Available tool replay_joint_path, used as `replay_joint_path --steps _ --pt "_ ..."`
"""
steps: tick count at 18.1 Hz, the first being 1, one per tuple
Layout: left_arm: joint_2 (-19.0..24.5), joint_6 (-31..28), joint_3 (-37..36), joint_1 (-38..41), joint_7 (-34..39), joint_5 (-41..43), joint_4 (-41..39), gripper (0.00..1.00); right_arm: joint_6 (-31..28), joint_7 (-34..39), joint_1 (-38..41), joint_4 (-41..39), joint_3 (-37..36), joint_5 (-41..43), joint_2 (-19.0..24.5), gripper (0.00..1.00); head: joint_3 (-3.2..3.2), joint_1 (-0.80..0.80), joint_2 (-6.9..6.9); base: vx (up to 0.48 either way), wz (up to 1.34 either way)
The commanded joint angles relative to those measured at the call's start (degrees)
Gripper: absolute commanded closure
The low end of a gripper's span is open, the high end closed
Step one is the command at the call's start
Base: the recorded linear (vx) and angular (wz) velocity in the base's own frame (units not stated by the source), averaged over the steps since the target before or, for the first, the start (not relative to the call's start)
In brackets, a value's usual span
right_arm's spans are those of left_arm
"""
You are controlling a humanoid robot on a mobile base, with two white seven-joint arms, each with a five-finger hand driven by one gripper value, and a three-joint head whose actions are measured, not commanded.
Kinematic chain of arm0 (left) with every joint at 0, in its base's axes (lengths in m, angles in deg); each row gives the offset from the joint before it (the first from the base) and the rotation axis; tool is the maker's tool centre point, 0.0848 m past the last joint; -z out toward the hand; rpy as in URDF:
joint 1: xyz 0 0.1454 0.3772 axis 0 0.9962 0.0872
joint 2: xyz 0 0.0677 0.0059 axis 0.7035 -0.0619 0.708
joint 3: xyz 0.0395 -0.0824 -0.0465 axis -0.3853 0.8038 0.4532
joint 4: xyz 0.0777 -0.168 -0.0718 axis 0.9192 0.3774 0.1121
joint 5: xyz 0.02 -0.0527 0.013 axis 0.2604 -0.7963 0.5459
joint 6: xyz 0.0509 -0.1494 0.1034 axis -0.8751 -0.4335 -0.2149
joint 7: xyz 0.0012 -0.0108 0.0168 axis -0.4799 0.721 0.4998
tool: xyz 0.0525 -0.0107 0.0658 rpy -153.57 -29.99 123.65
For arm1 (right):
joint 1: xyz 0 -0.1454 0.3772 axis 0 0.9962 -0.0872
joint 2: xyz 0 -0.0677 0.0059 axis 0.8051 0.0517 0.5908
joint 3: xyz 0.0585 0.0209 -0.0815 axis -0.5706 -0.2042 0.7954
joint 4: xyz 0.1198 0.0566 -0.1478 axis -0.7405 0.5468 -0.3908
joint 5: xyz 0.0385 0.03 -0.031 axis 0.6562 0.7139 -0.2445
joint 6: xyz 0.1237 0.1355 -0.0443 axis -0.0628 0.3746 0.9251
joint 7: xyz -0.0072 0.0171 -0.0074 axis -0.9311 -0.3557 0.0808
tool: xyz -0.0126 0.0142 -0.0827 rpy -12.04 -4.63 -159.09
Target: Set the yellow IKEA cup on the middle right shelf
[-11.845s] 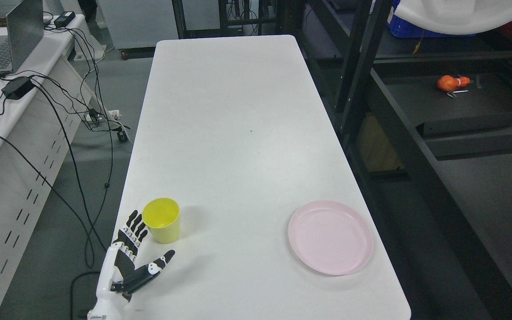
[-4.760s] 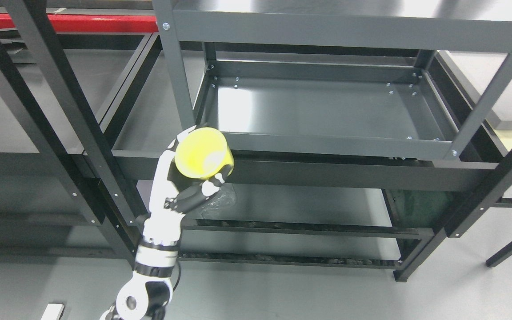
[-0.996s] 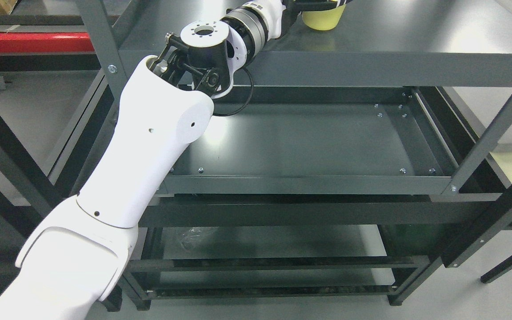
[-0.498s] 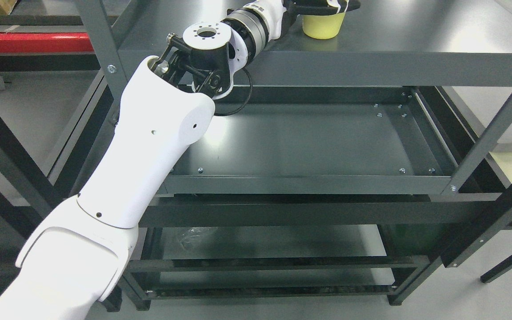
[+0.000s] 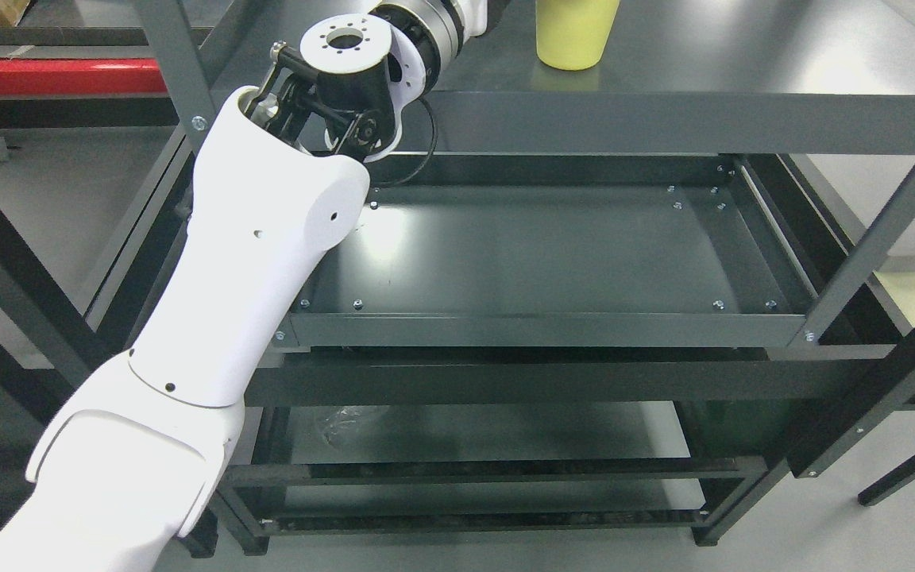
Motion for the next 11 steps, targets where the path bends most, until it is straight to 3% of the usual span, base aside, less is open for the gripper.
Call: replay_joint_path --steps 1,11 --pt "1.0 0.09 5.81 0.09 -0.13 1.28 -7.01 0.01 0.02 0.04 0.79 0.0 0.97 1.41 -1.0 0.01 0.0 0.0 0.0 0.0 0.0" --pt "1.0 -0.35 6.08 1.23 -18.05 -1.87 -10.79 0.01 0.02 0.04 0.79 0.0 0.97 1.41 -1.0 0.01 0.0 0.0 0.0 0.0 0.0"
